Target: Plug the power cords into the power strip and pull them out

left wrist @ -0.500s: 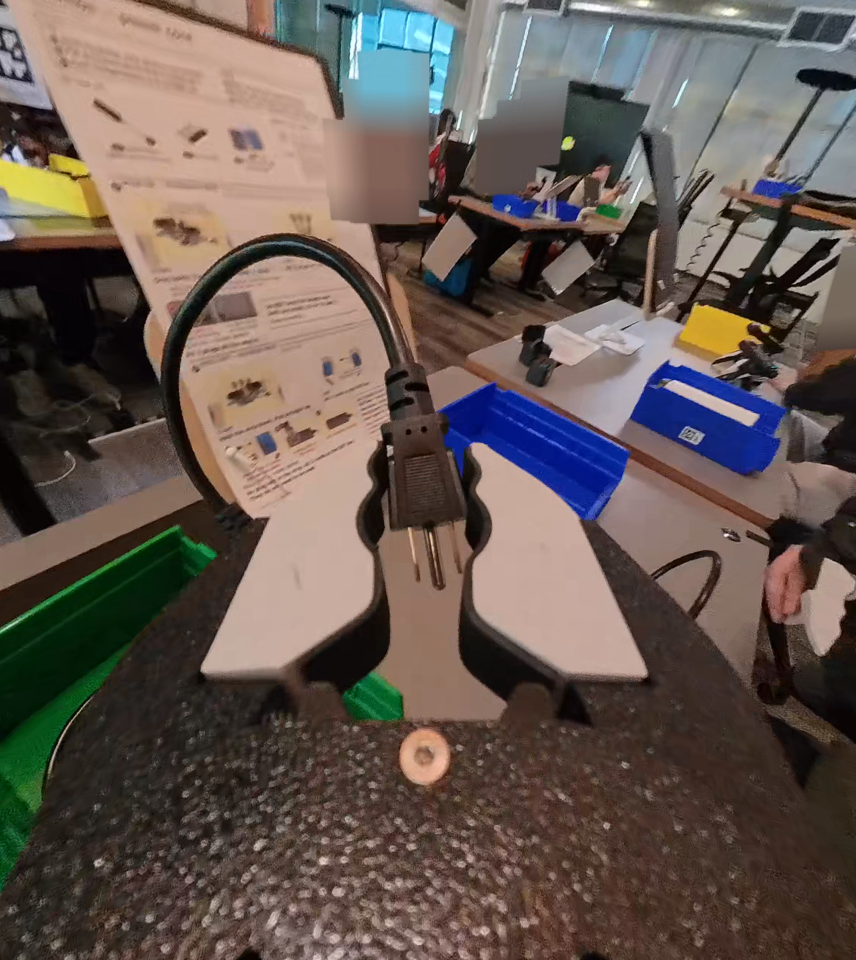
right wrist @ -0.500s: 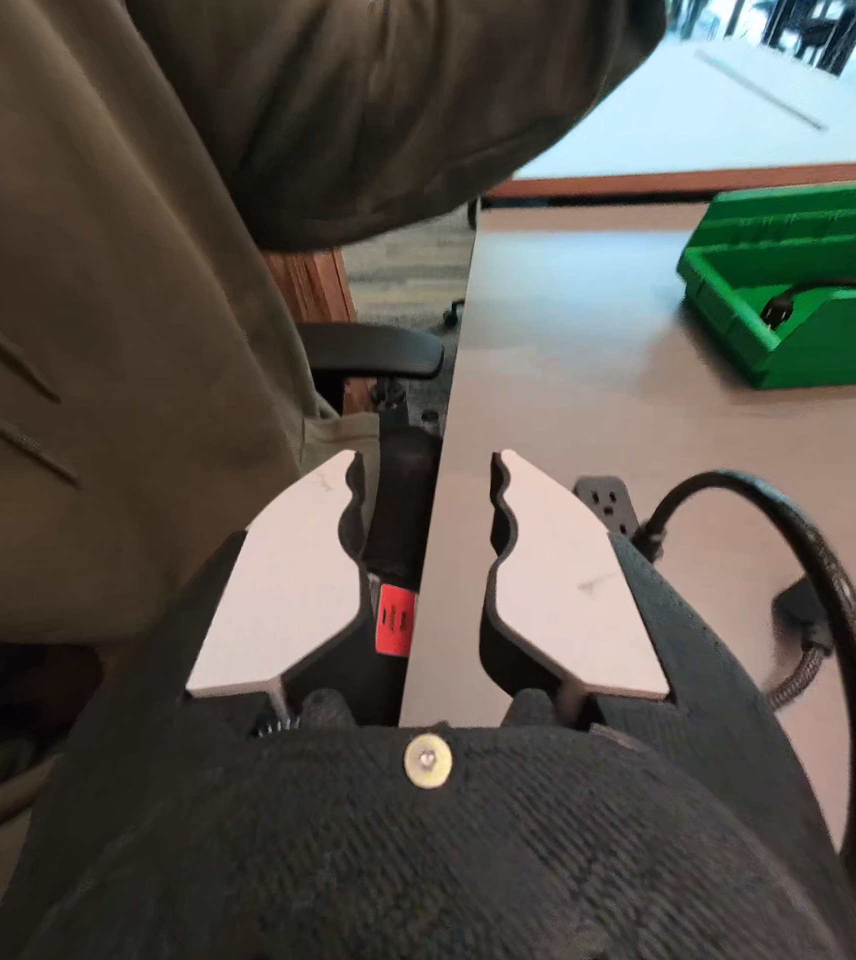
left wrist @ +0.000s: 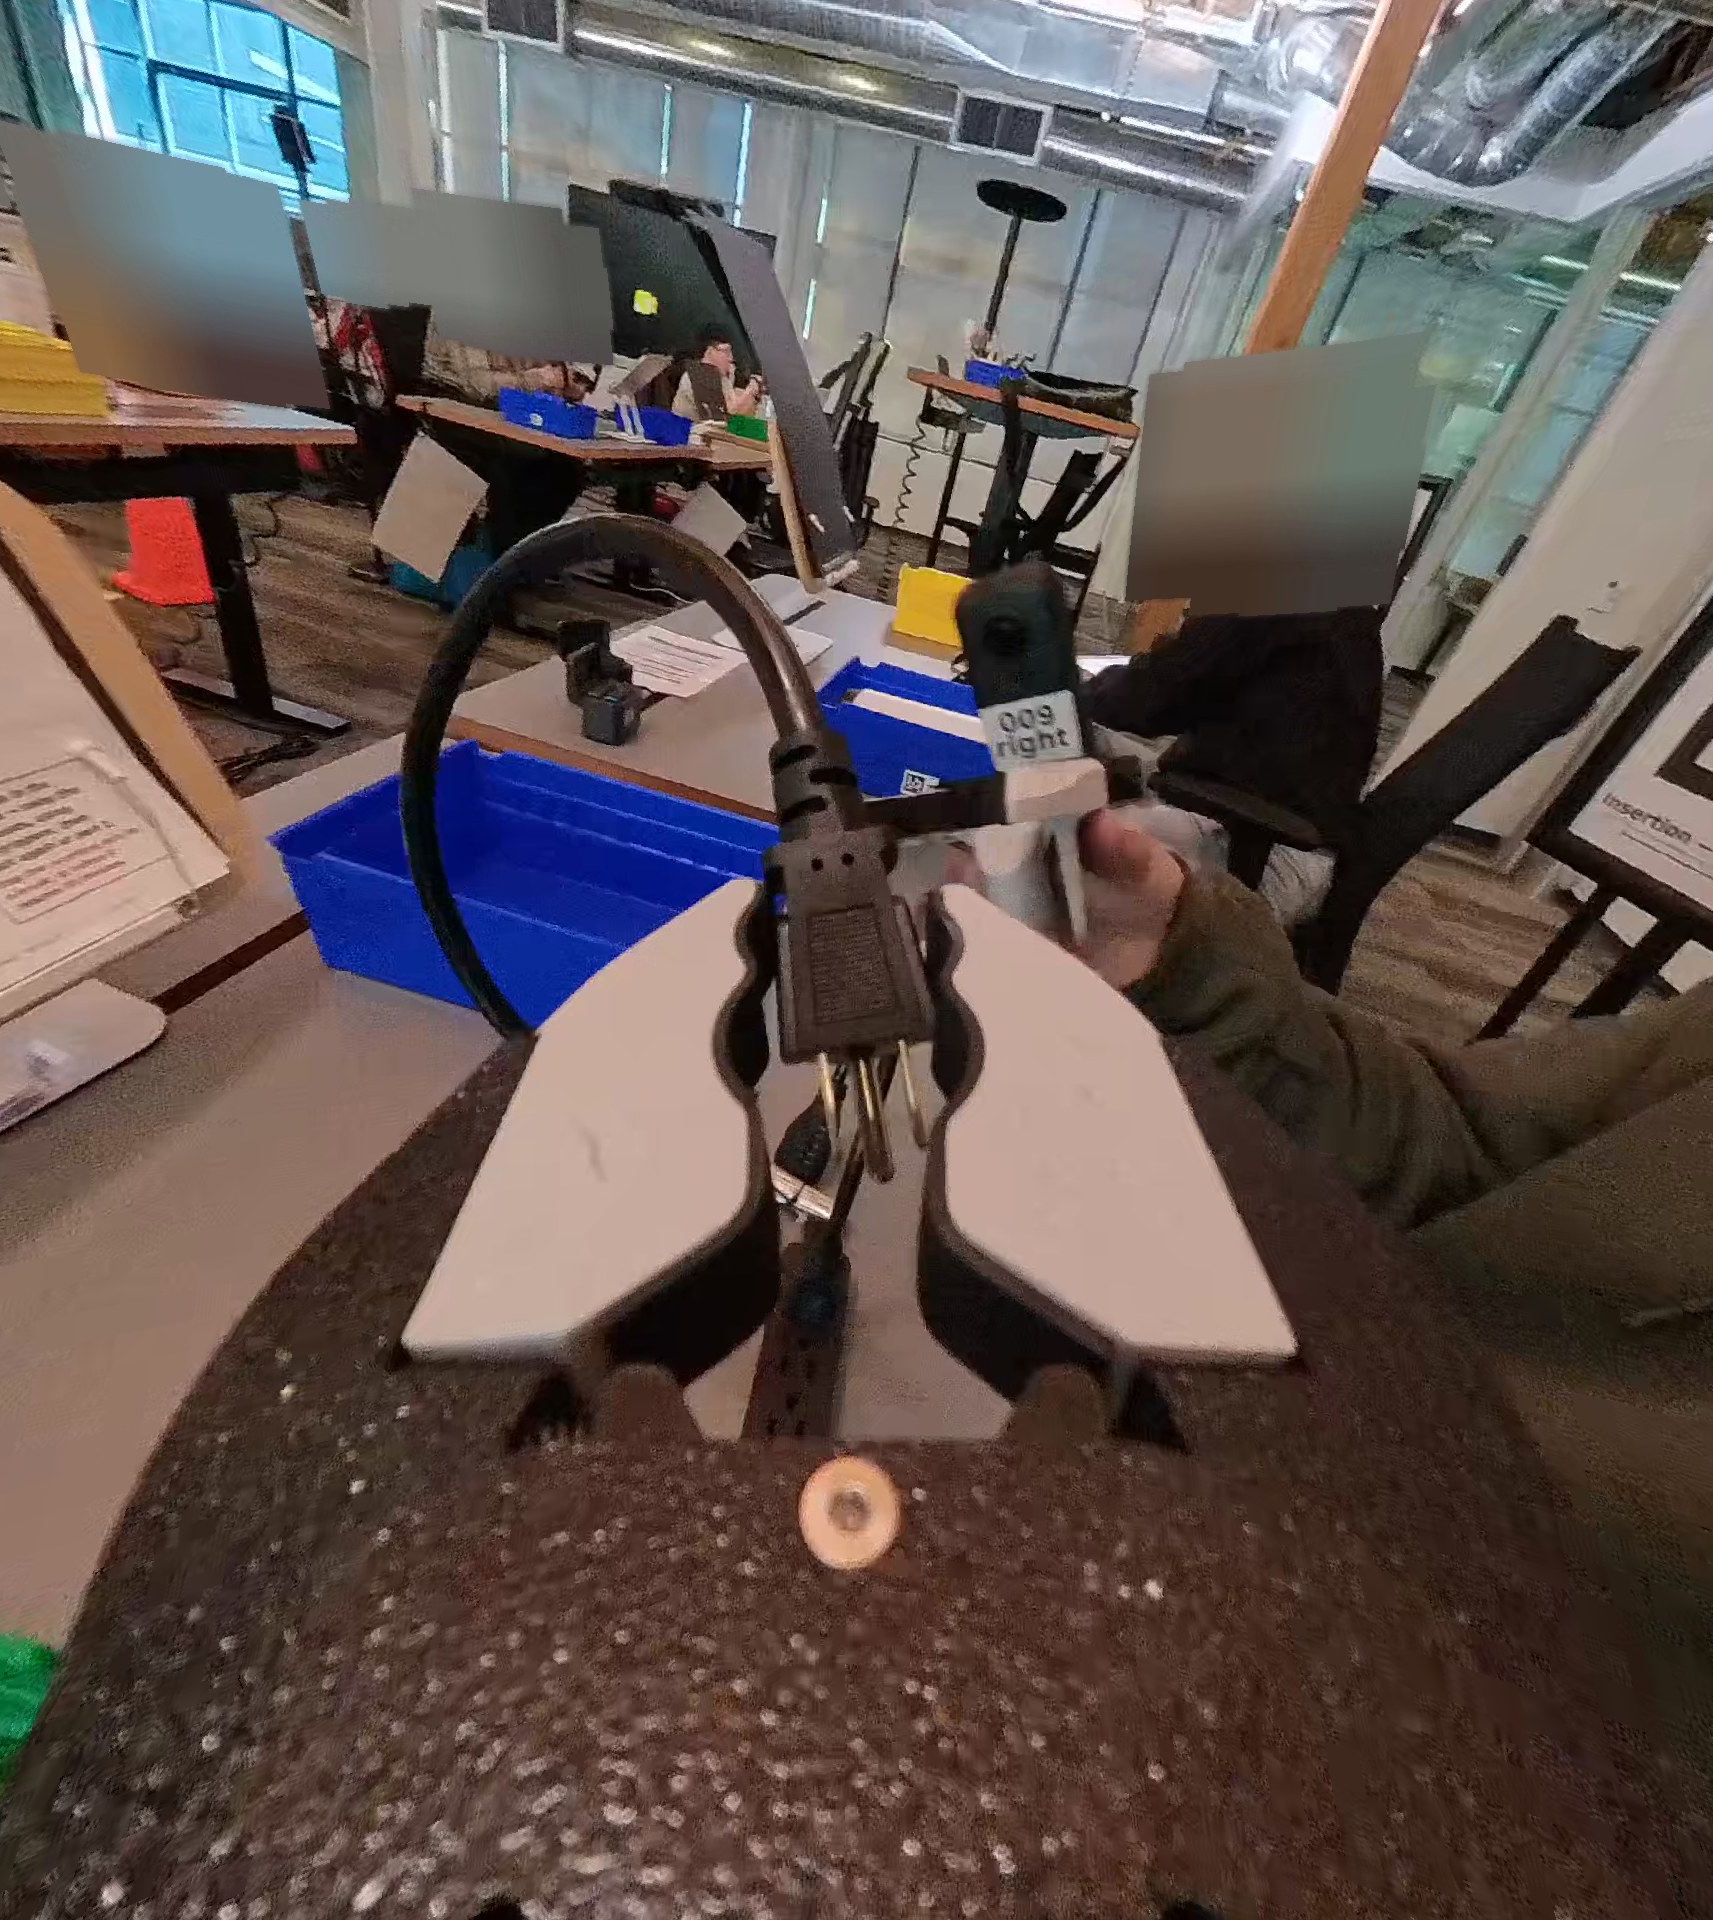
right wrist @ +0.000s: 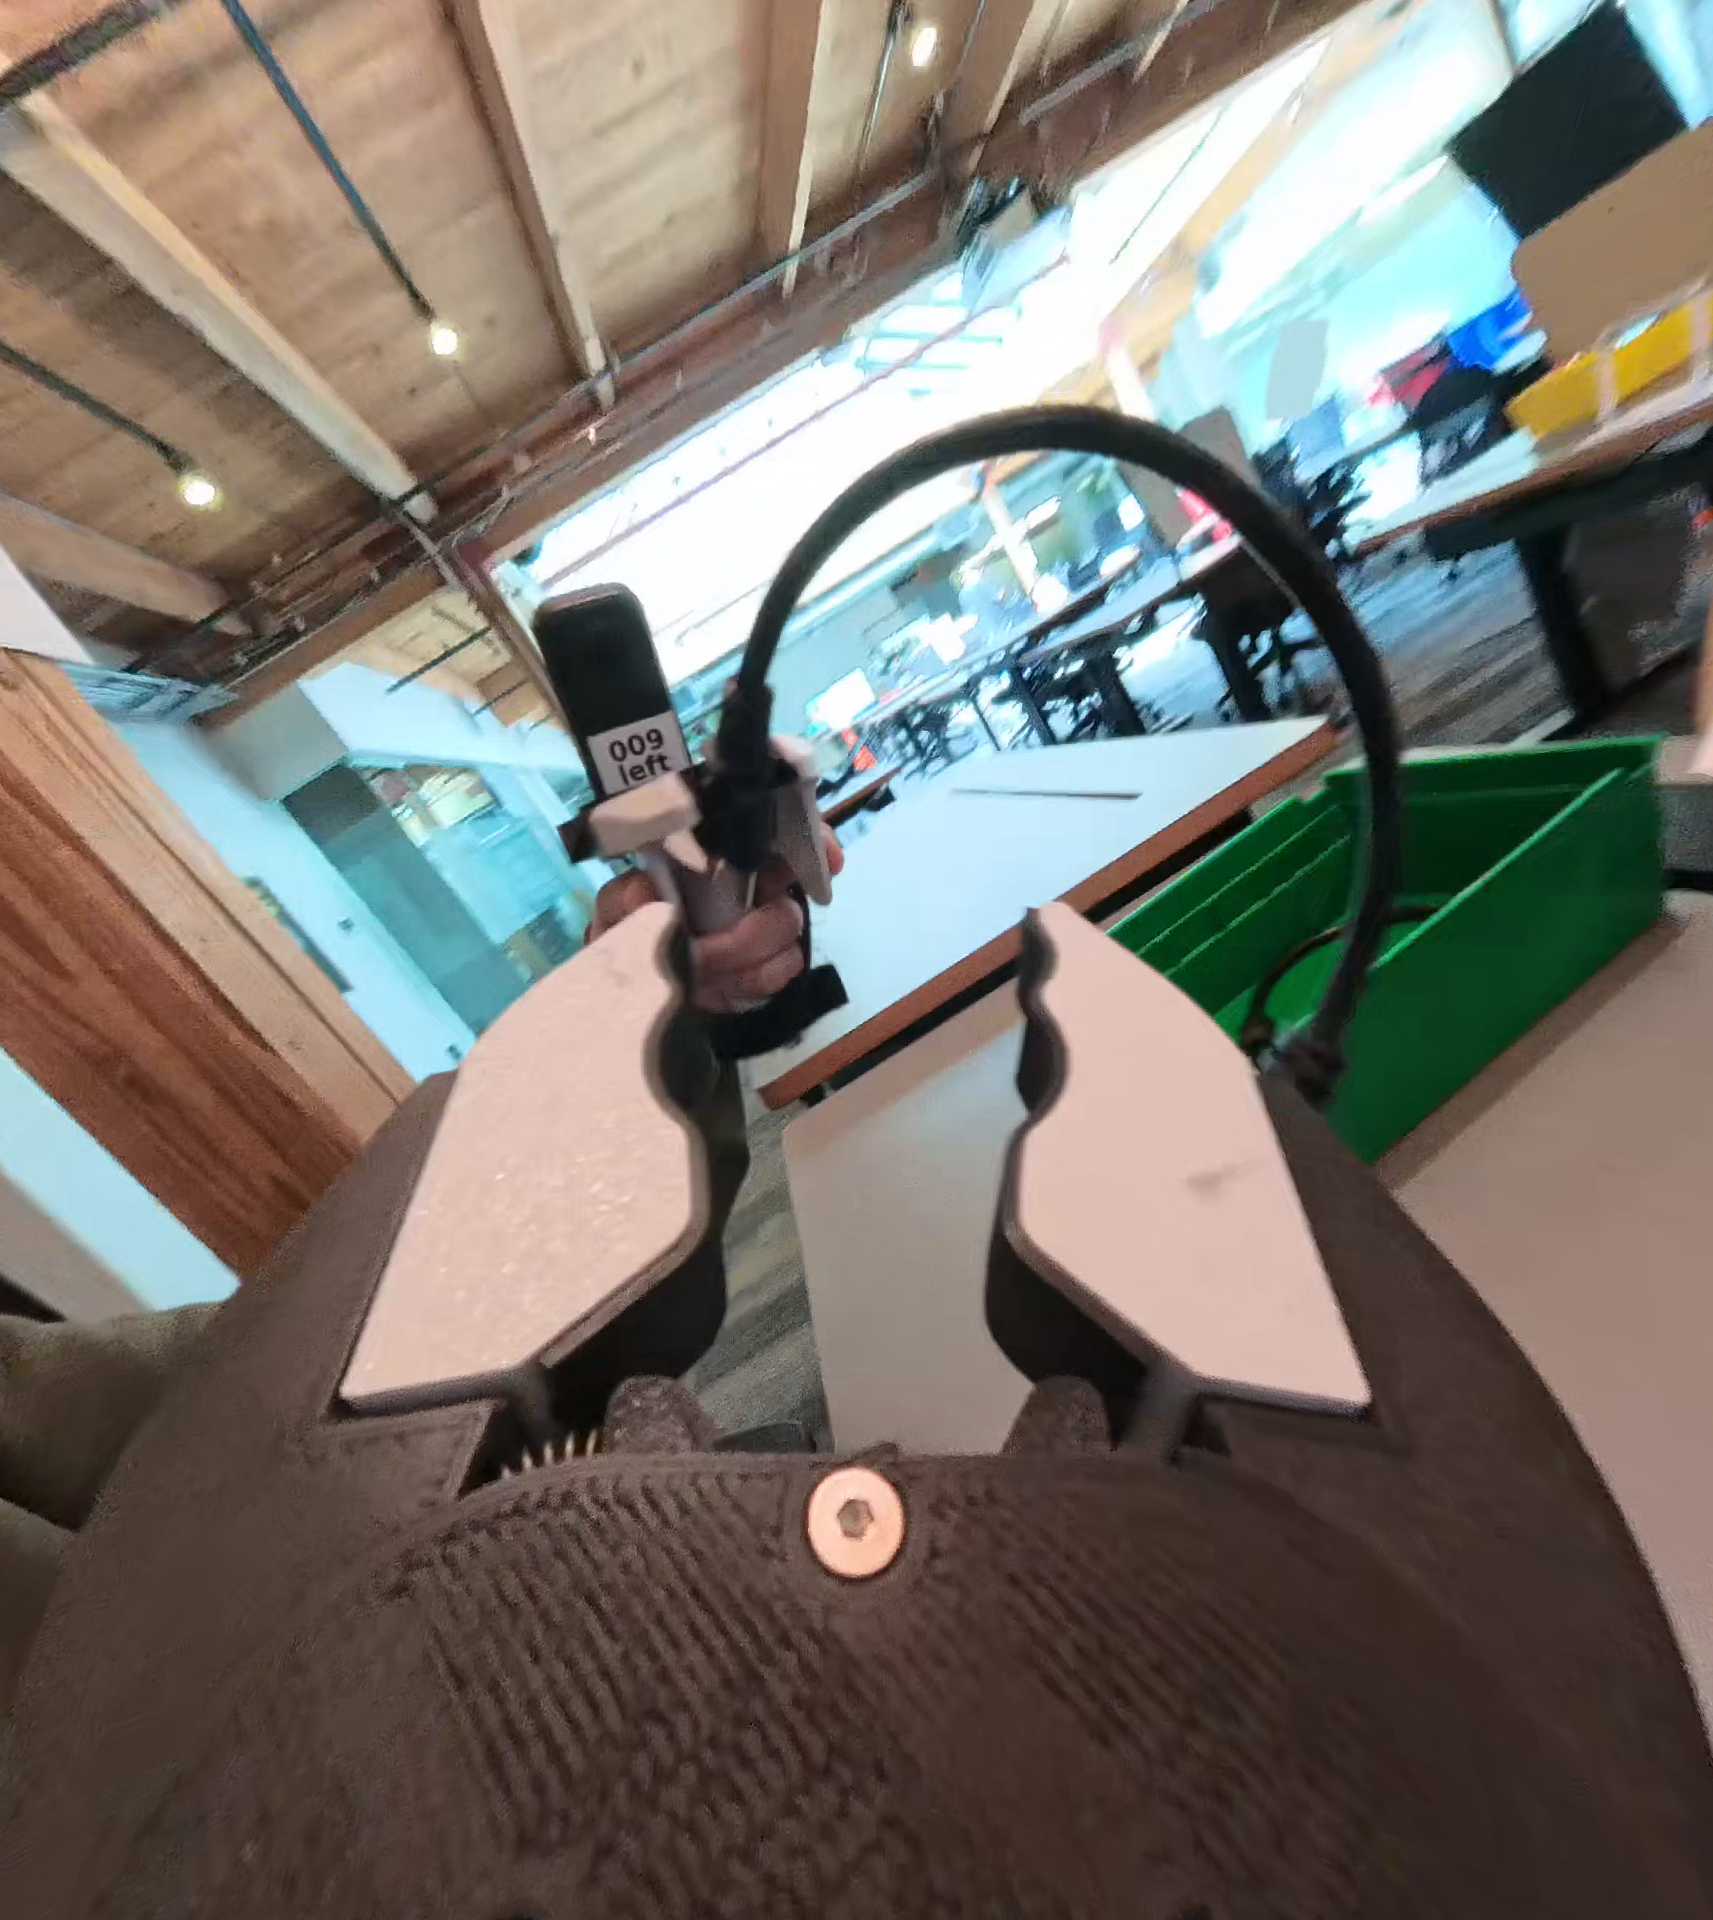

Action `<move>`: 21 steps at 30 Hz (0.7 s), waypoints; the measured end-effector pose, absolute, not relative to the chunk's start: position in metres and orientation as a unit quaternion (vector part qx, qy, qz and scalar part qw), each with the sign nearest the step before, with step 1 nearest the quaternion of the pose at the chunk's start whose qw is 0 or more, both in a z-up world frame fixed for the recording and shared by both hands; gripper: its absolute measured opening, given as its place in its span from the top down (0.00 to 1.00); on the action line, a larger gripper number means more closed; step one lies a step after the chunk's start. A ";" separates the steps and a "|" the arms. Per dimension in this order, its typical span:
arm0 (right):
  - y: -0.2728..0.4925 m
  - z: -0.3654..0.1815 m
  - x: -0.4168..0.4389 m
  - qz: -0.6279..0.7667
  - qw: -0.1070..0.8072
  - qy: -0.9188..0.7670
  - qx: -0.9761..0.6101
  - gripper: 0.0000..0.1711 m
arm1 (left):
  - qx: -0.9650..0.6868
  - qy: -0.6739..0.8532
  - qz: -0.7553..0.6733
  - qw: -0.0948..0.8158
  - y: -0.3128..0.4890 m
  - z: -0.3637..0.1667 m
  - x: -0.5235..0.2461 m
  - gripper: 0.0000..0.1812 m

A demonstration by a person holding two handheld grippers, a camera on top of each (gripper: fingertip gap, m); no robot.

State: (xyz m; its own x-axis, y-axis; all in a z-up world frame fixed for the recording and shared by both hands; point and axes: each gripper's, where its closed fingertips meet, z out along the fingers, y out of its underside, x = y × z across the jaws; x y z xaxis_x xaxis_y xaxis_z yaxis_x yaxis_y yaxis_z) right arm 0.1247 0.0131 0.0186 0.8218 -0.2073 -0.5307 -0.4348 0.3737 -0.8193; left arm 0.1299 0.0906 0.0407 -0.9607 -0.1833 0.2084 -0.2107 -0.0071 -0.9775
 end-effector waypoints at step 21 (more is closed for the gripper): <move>0.040 0.049 0.145 0.098 0.843 0.220 -0.481 0.85 | 0.084 -0.717 0.692 -0.004 0.060 -0.009 0.100 0.85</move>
State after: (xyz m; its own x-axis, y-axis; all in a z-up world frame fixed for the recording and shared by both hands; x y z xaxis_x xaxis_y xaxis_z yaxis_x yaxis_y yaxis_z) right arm 0.1452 0.0395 0.0486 0.8838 -0.0468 -0.4655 -0.3769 0.5182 -0.7677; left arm 0.1000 0.0598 -0.0087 -0.9858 -0.1265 0.1107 -0.1152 0.0290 -0.9929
